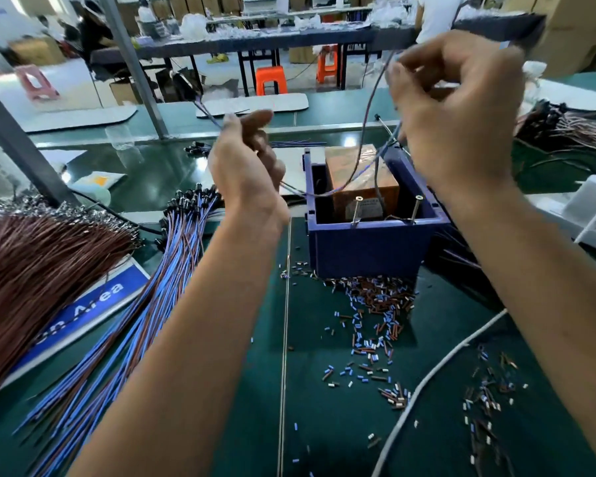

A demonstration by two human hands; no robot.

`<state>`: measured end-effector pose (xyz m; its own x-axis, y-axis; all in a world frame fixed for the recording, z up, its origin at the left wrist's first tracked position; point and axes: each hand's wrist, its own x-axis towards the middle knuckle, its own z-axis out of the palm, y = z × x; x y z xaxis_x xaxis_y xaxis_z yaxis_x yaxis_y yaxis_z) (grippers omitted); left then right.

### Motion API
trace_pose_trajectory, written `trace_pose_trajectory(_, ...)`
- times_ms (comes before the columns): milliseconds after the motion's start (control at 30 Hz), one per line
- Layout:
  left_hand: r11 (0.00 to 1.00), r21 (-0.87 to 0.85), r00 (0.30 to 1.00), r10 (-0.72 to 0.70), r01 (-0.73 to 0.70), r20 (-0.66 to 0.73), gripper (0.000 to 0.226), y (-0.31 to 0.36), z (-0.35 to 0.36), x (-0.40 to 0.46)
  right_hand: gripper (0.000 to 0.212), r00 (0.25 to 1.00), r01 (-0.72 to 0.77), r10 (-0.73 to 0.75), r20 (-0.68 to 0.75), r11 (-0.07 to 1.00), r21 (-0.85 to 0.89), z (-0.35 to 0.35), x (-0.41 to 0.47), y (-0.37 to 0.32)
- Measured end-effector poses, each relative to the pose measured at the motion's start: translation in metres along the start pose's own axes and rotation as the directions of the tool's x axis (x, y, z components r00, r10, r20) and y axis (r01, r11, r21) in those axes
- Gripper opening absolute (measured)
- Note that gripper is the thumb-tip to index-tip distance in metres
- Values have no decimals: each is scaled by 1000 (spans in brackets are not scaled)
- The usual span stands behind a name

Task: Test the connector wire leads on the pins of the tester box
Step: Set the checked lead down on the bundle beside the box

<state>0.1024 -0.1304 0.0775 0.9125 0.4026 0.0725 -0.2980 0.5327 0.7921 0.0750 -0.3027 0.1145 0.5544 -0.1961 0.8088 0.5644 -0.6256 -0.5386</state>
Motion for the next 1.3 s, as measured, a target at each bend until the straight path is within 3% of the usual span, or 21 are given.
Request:
trace_pose_trajectory(67,992,-101,997,-73,74,18,44,13,14,25,18,986,-96,102,129,994,-52,19,31,-5)
trace_pose_trajectory(167,989,-118,996,-89,85,-31,46,22,31,63,14,984,-121,145,102,970,-210,51,74,-9)
trace_pose_trajectory(233,993,-54,991,-110,107,-75,47,28,37,90,25,989,36,43,143,859,-511,68,95,-14)
trace_pose_trajectory(267,990,-39,987,-137,134,-87,47,30,40,104,36,977,140,-23,213,819,-556,78,101,-22)
trace_pose_trajectory(333,973,-74,972,-222,217,-72,38,34,43,133,60,923,339,-200,330,827,-447,103,111,-29)
trace_pose_trajectory(367,955,-127,962,-274,269,-20,29,34,45,146,54,881,413,-248,404,820,-397,118,115,-26)
trace_pose_trajectory(433,882,-264,917,-347,390,196,6,34,47,167,45,748,449,-130,651,822,-352,153,123,-10)
trace_pose_trajectory(467,860,-285,894,-345,423,286,9,33,47,174,45,639,415,-24,769,852,-318,170,127,4)
trace_pose_trajectory(533,862,-302,903,-328,406,278,18,27,46,195,35,452,258,93,887,938,-230,194,136,32)
trace_pose_trajectory(600,871,-359,942,-307,335,134,35,19,42,219,32,392,16,147,908,986,-167,210,149,62)
trace_pose_trajectory(667,886,-365,956,-291,286,42,52,9,29,249,37,386,-106,197,901,980,-169,222,162,92)
trace_pose_trajectory(767,943,-53,944,-330,328,-21,49,-13,1,292,36,362,-11,253,897,964,-267,237,177,134)
trace_pose_trajectory(833,897,248,930,-358,366,-80,48,-33,-13,316,34,244,-42,331,912,943,-331,248,181,155)
trace_pose_trajectory(900,839,324,899,-420,437,-125,49,-51,-20,333,33,123,-207,370,921,917,-340,263,179,168)
trace_pose_trajectory(967,837,232,869,-481,495,-119,50,-65,-24,352,32,44,-467,383,923,824,-320,282,175,178)
trace_pose_trajectory(1033,838,36,838,-542,545,-57,52,-76,-23,370,31,-63,-646,379,923,690,-327,300,173,187)
trace_pose_trajectory(1133,804,-197,821,-571,562,13,53,-88,-20,389,35,-183,-608,366,912,687,-398,323,171,196)
trace_pose_trajectory(1233,782,-278,819,-574,557,27,52,-96,-18,406,27,-182,-485,327,927,791,-374,339,175,202)
trace_pose_trajectory(1300,806,-195,817,-575,558,-40,51,-103,-21,414,28,-182,-507,325,928,777,-372,348,177,210)
